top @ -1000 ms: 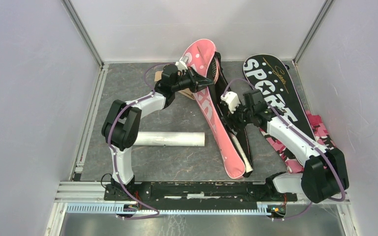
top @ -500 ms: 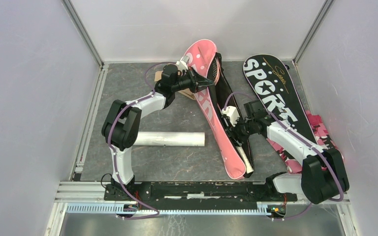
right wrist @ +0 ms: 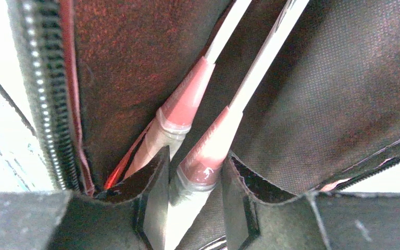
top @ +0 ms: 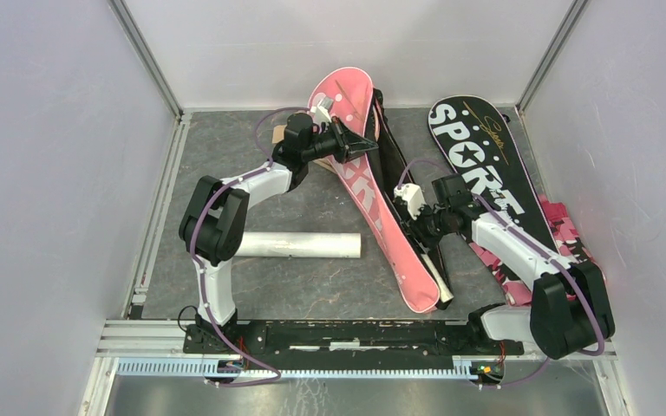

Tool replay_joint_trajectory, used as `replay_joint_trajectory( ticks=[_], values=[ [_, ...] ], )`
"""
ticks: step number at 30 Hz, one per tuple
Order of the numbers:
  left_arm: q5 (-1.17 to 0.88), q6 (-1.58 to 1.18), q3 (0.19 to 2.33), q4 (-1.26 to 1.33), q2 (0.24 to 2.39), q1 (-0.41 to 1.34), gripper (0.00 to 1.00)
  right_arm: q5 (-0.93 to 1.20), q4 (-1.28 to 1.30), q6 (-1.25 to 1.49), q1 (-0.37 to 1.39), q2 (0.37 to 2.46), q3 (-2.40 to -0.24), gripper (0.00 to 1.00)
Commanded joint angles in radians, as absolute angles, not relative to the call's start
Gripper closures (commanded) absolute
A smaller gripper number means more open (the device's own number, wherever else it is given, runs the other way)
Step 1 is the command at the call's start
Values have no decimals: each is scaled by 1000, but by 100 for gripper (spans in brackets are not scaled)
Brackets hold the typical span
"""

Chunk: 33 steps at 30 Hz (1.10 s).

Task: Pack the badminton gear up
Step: Place the racket in the racket bag.

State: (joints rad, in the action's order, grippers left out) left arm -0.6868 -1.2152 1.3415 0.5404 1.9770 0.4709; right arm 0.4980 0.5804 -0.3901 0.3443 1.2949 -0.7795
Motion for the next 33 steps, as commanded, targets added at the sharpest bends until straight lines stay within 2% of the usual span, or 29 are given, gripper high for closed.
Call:
replay_joint_trajectory(
  ticks=[1,9,23,27,33],
  values=[
    [-681,-1277,1359,690,1959,484,98,544,529,-414,360,1298,-852,82],
    [-638,-1422,1318,708,1973,486,98,534,471,-358,378,1327,-866,82],
    [-644,-1522,1299,758,1976,486,98,519,291,-243,386,1326,-821,83],
    [-644,-1529,1307,766,1981,486,98,531,277,-236,393,1333,-804,77],
    [-644,-1500,1329,769,1987,475,98,553,318,-274,394,1328,-811,59]
  ],
)
